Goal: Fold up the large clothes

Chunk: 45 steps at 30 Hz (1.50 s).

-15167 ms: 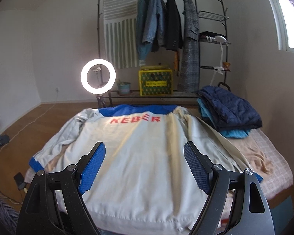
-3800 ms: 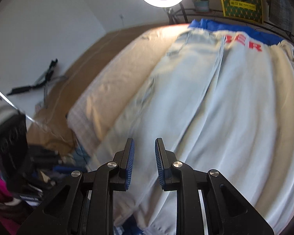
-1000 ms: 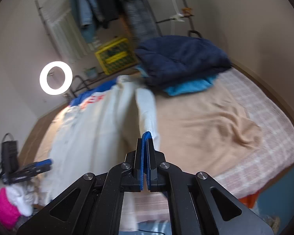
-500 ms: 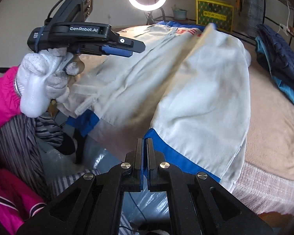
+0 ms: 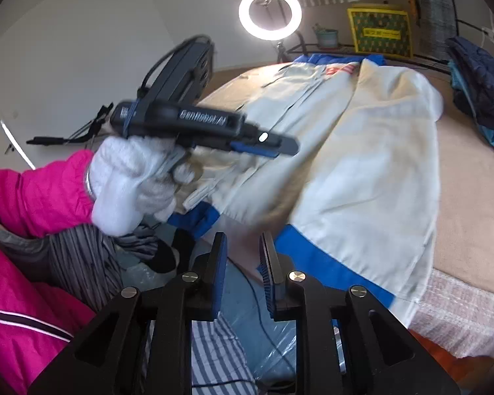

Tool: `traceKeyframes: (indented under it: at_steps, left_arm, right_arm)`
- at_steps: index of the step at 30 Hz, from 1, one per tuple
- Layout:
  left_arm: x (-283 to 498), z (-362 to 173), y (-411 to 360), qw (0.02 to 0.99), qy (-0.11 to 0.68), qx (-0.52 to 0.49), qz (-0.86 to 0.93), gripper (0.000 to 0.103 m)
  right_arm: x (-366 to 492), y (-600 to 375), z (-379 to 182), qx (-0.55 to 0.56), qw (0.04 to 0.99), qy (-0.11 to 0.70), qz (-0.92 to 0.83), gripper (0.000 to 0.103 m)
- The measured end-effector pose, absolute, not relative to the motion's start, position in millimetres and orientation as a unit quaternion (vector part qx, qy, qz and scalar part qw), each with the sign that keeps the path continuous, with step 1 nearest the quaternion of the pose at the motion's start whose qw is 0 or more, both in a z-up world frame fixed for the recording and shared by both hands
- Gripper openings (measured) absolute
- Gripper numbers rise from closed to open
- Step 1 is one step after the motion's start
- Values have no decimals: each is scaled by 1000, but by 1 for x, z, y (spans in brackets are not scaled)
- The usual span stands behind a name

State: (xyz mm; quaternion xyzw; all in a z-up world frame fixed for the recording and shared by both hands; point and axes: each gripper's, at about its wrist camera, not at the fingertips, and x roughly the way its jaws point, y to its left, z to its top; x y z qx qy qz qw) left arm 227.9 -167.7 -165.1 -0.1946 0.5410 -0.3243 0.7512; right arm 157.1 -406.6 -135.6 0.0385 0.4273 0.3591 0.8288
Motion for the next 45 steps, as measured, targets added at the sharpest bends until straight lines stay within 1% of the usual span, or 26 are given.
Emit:
traceKeyframes:
  at_steps: [1, 2, 3, 5, 9, 13, 14, 15, 16, 17, 18, 22, 25, 28, 32, 33, 34, 35, 37, 38, 39, 41, 42, 43, 44, 45]
  left_arm:
    - [224, -170, -169, 739, 550, -206, -330, 57]
    - [222, -173, -171, 731, 556, -214, -333, 57]
    - [219, -176, -174, 724, 561, -221, -336, 57]
    - [216, -184, -182, 708, 572, -232, -343, 57]
    - [212, -189, -195, 698, 577, -239, -351, 57]
    - [211, -188, -201, 697, 575, -238, -355, 57]
    - [211, -190, -201, 696, 575, -240, -356, 57]
    - [211, -191, -202, 697, 574, -239, -358, 55]
    - [210, -190, -205, 700, 570, -231, -364, 37]
    - [210, -189, -207, 703, 570, -217, -366, 13]
    - [209, -187, -208, 707, 568, -206, -367, 7]
    - [201, -160, -189, 711, 531, -247, -389, 5]
    - [195, -163, -185, 738, 533, -192, -366, 5]
    - [194, -195, -192, 731, 573, -153, -337, 5]
    - [191, -196, -191, 729, 571, -163, -342, 5]
    - [190, -195, -190, 728, 571, -166, -341, 8]
    - [189, -195, -188, 727, 574, -165, -339, 19]
    - [188, -195, -187, 726, 575, -166, -339, 27]
    - [184, -195, -185, 726, 574, -168, -339, 28]
    - [184, -195, -182, 727, 574, -166, -339, 29]
    - [185, -193, -183, 728, 573, -166, -338, 29]
    - [181, -192, -181, 726, 572, -171, -342, 29]
    - [181, -192, -184, 724, 572, -168, -347, 29]
    - [179, -193, -186, 725, 572, -165, -347, 24]
    - [178, -192, -188, 727, 570, -162, -345, 12]
    - [177, -191, -191, 728, 569, -162, -346, 8]
  right_arm:
    - [161, -419, -137, 54, 835, 431, 339, 22]
    - [164, -431, -140, 68, 840, 435, 316, 29]
    - [169, -446, -144, 79, 849, 442, 280, 40]
    - [177, -467, -154, 89, 857, 458, 219, 45]
    - [193, -494, -180, 159, 827, 501, 200, 45]
    - [203, -490, -199, 176, 805, 527, 206, 45]
    - [205, -486, -202, 175, 803, 530, 210, 43]
    - [206, -482, -204, 172, 801, 531, 216, 34]
    - [208, -476, -206, 166, 799, 535, 217, 23]
    - [209, -473, -206, 156, 800, 538, 214, 2]
    - [210, -470, -205, 149, 803, 536, 214, 3]
    - [197, -464, -163, 134, 839, 475, 230, 2]
    - [184, -467, -130, 119, 867, 420, 242, 2]
    - [191, -457, -144, 69, 869, 447, 201, 0]
    - [204, -464, -177, 103, 826, 506, 225, 0]
    - [202, -468, -178, 118, 821, 508, 232, 1]
    - [201, -475, -179, 138, 817, 507, 236, 2]
    - [197, -483, -180, 163, 811, 506, 244, 4]
    - [196, -493, -185, 219, 791, 505, 266, 17]
    - [196, -493, -188, 225, 786, 509, 268, 28]
    - [196, -489, -193, 216, 784, 519, 264, 33]
    - [200, -479, -201, 201, 778, 534, 264, 33]
    - [202, -473, -206, 201, 771, 540, 271, 27]
    - [204, -466, -210, 197, 767, 544, 277, 16]
    - [210, -459, -213, 182, 769, 549, 273, 2]
    - [212, -453, -211, 162, 777, 548, 264, 2]
